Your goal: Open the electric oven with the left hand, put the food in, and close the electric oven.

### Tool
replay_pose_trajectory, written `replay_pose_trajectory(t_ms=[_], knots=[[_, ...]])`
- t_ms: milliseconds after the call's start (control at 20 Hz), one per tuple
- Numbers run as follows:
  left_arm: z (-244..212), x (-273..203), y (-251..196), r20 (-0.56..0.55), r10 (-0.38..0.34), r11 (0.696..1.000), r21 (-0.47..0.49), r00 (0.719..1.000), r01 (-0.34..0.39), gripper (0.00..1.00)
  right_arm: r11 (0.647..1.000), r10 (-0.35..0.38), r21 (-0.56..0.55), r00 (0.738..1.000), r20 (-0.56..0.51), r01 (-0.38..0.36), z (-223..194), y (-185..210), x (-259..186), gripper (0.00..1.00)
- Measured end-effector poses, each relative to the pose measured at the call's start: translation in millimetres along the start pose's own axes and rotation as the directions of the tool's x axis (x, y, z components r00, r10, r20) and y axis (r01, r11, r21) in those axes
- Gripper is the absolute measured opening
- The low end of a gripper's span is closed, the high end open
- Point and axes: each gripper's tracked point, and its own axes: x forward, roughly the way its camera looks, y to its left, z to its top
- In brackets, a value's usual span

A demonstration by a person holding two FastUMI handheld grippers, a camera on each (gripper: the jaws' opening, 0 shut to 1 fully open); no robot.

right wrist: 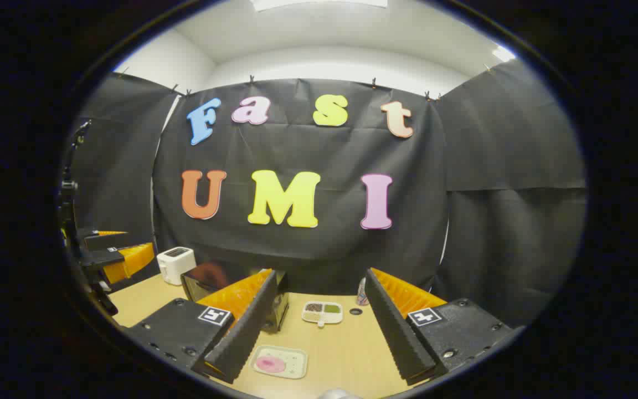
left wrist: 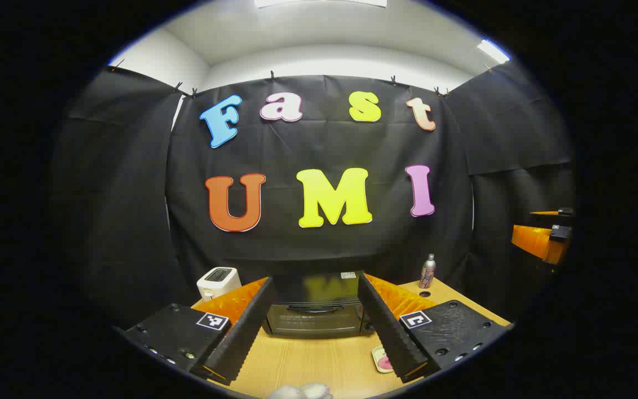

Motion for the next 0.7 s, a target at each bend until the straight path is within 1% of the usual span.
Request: replay_pose_trajectory(t_ms=[300, 600, 650, 700], knots=[[-1.6, 16.3, 12.1, 0.01, 0.025, 1.0, 0.011, 1.0, -0.025, 0.96, 1.0, -0.008, -0.009, 1.0, -0.003, 0.008, -1.2, -4.3, 1.7, 1.0], [-6.4, 25.4, 8.7, 0.009, 0.02, 1.0, 0.008, 1.0, -0.02, 0.96, 1.0, -0.019, -0.013, 1.0, -0.016, 0.018, -5.8, -9.1, 4.9, 1.0], [-7.1, 28.0, 7.9, 0.008, 0.018, 1.0, 0.012, 1.0, -0.019, 1.0, 1.0, -0.02, -0.013, 1.0, -0.02, 0.02, -6.5, -9.4, 5.6, 1.0], [-10.7, 31.8, 7.7, 0.005, 0.015, 1.0, 0.013, 1.0, -0.015, 0.96, 1.0, -0.022, -0.011, 1.0, -0.023, 0.021, -7.3, -10.4, 5.6, 1.0]])
